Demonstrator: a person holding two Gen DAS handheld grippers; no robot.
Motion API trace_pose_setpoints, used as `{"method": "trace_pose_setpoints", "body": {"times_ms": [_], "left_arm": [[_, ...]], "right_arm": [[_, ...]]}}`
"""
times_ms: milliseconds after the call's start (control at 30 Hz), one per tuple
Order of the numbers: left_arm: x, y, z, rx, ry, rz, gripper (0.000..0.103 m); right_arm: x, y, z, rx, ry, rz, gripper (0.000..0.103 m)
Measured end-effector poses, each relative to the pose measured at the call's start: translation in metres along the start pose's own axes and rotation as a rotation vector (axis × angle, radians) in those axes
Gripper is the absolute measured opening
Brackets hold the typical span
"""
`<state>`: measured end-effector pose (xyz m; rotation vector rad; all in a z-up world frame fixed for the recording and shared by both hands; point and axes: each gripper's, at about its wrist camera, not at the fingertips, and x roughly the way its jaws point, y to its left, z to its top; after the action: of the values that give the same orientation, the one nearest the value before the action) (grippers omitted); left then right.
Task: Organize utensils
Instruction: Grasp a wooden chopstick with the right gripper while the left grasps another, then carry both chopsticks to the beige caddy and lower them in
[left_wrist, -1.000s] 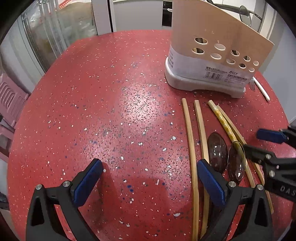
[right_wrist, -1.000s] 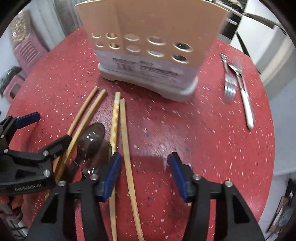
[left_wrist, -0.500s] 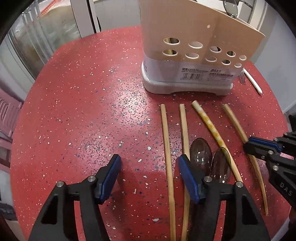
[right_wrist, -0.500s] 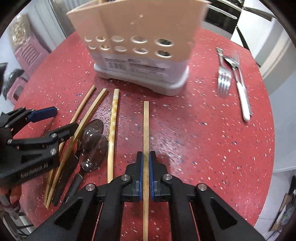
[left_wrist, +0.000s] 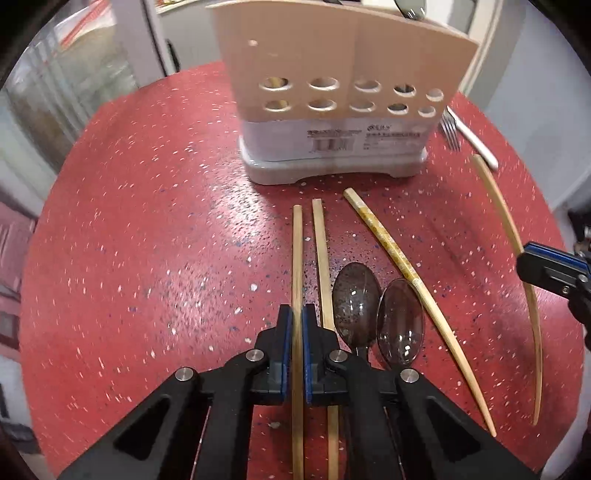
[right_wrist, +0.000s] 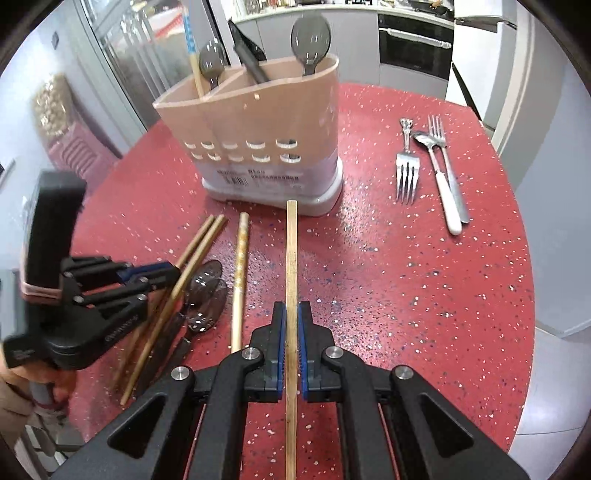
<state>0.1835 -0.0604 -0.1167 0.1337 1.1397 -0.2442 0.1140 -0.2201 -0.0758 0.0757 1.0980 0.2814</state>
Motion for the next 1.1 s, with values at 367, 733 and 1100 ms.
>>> {"method": "trace_pose_setpoints", "body": {"times_ms": [367,733,1100], "left_arm": [[-0.067,0.025,-0.034,-0.167,-0.279,-0.003,0.028],[-0.139,0.04,-0.01,-0.23,-0.48,-0.058,0.028],[-0.184,0.05,0.045,-0.242,-0.596,-0.094,0.028]], "right_arm": [[-0.045,-0.007,-0.006,0.052,-0.161,0.077,0.007],[-0.091,-0.009,0.026,0.1,-0.34,0.127,0.007],[-0.116,-0.005,0.088,0.126,-0.474,0.17,0.007]]}}
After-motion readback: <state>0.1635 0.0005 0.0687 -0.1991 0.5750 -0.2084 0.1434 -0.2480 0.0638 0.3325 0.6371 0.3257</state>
